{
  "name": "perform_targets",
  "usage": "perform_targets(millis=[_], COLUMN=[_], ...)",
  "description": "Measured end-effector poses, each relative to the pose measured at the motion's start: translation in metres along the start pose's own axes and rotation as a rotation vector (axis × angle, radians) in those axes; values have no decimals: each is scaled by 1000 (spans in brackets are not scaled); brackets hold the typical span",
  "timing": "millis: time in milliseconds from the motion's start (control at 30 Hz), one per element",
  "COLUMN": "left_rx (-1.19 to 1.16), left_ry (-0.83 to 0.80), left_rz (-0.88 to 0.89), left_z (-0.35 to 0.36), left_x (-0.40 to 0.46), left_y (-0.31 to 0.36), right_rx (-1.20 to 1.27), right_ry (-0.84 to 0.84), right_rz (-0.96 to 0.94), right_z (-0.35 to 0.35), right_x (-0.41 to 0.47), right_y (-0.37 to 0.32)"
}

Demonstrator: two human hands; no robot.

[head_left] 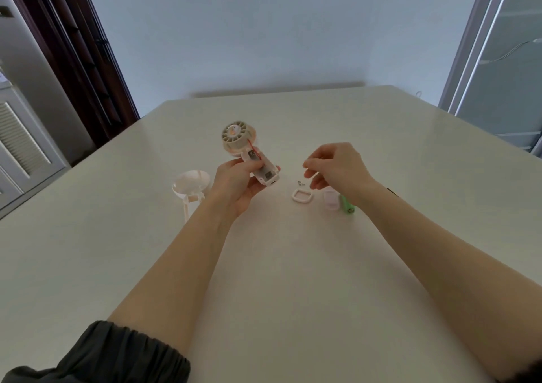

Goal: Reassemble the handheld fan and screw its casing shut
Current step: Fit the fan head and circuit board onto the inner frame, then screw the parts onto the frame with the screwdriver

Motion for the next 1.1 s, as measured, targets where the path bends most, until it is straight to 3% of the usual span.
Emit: perform_targets(millis=[167, 433, 533, 667, 900, 1100], left_rx=[-3, 54, 121, 224, 253, 365], left_ry=[19, -30, -36, -46, -55, -26], left_rz=[-8, -50, -69, -67, -54, -24], left_z=[-2, 4, 4, 7, 11, 16], left_x=[3, 2, 3, 4, 4, 8], left_y=[-6, -15, -17, -19, -20, -22], right_rx=[-447, -573, -586, -669, -731, -764], right_ry=[42, 98, 155, 103, 64, 151], right_rz=[-167, -138, -61, 97, 92, 109], right_z=[5, -2, -20, -32, -29, -41], right_x=[2, 3, 4, 0, -4, -2], right_y=[6, 7, 5, 2, 1, 0])
Point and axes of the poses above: each hand's wrist, its own x-axis towards the middle knuckle, its own z-axis out of the palm, y = z × x, the point moved 1 cm from there along x, towards the middle knuckle, and after that the axes turned 4 degrees about z, right-handed, at the moved point
